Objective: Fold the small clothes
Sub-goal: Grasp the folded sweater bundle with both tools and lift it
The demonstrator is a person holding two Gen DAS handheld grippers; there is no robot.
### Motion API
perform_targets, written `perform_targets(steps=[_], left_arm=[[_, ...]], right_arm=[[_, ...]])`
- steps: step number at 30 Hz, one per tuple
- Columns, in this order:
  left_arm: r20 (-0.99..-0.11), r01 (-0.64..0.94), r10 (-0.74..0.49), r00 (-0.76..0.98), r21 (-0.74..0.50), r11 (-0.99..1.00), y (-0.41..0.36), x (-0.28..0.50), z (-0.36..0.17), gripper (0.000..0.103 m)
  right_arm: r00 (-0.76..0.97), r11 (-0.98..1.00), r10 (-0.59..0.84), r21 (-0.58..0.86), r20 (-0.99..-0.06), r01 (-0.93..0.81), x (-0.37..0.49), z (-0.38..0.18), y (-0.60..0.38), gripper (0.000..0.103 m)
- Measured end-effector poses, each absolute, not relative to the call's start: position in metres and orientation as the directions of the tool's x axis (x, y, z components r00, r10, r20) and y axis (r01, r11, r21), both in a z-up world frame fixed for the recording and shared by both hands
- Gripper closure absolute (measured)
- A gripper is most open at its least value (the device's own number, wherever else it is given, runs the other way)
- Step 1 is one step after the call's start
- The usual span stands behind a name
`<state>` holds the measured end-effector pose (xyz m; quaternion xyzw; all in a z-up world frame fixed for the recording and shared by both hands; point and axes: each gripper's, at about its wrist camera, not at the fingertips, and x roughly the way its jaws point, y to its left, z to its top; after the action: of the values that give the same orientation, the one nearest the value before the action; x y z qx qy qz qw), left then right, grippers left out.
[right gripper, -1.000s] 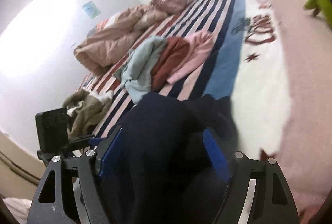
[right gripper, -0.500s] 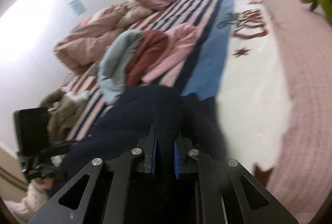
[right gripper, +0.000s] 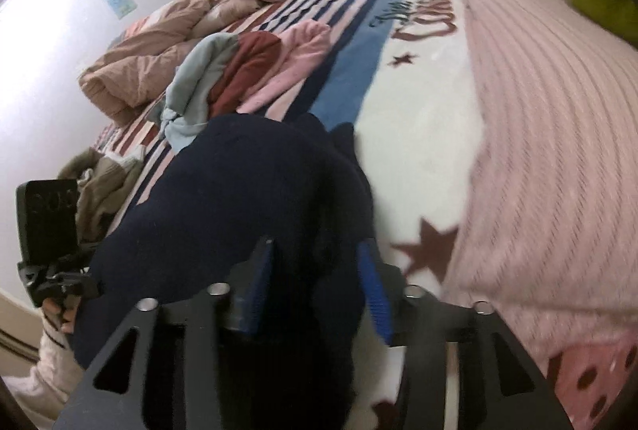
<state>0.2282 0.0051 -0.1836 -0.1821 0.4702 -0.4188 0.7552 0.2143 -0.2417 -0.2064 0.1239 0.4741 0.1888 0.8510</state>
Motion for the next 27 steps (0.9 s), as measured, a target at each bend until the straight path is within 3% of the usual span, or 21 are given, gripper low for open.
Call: perform_targets(steps=[2, 4, 6, 10, 13, 15, 16, 18, 21, 24, 27], left_arm=[[-0.553, 0.458, -0.802, 0.227, -0.666, 0.589, 0.012, 0.23, -0.178, 0.018], [-0.548, 0.457, -0.799, 0.248, -0.661, 0.595, 0.02, 0.233, -0.172, 0.018], [-0.556, 0.453, -0.786, 0.269, -0.647, 0.613, 0.026, 0.236, -0.168, 0.018], [-0.563, 0.435, -0.782, 0.267, -0.654, 0.619, 0.033, 0.248, -0.166, 0.018], [-0.606, 0.424, -0.758, 0.242, -0.636, 0.644, 0.023, 0.256, -0.177, 0.018], [-0.586, 0.421, -0.779, 0.223, -0.663, 0.619, 0.018, 0.261, -0.186, 0.02], [-0.568, 0.408, -0.797, 0.206, -0.69, 0.597, 0.017, 0.264, -0.19, 0.03], [-0.539, 0.385, -0.822, 0.181, -0.73, 0.564, 0.013, 0.268, -0.198, 0.049], [-0.588, 0.39, -0.785, 0.197, -0.687, 0.613, 0.005, 0.269, -0.198, 0.057], [-0.572, 0.383, -0.793, 0.209, -0.698, 0.604, 0.006, 0.27, -0.195, 0.064], [-0.541, 0.424, -0.807, 0.235, -0.69, 0.586, 0.007, 0.263, -0.179, 0.07]], right_arm=[[0.463, 0.873, 0.484, 0.445, -0.742, -0.199, 0.209, -0.207, -0.249, 0.04], [0.452, 0.834, 0.544, 0.516, -0.707, -0.197, 0.202, -0.206, -0.259, 0.036], [0.454, 0.8, 0.584, 0.571, -0.673, -0.183, 0.198, -0.204, -0.265, 0.016], [0.404, 0.721, 0.674, 0.67, -0.618, -0.178, 0.197, -0.208, -0.271, 0.013], [0.318, 0.7, 0.707, 0.687, -0.632, -0.192, 0.204, -0.219, -0.258, 0.011], [0.266, 0.705, 0.708, 0.68, -0.655, -0.201, 0.212, -0.232, -0.246, 0.011], [0.256, 0.71, 0.703, 0.676, -0.663, -0.197, 0.215, -0.237, -0.243, 0.012], [0.233, 0.698, 0.715, 0.688, -0.659, -0.199, 0.221, -0.248, -0.235, 0.036], [0.208, 0.626, 0.778, 0.756, -0.593, -0.188, 0.227, -0.261, -0.227, 0.048], [0.226, 0.591, 0.804, 0.783, -0.55, -0.195, 0.23, -0.263, -0.226, 0.06], [0.277, 0.602, 0.795, 0.759, -0.539, -0.248, 0.223, -0.25, -0.223, 0.065]])
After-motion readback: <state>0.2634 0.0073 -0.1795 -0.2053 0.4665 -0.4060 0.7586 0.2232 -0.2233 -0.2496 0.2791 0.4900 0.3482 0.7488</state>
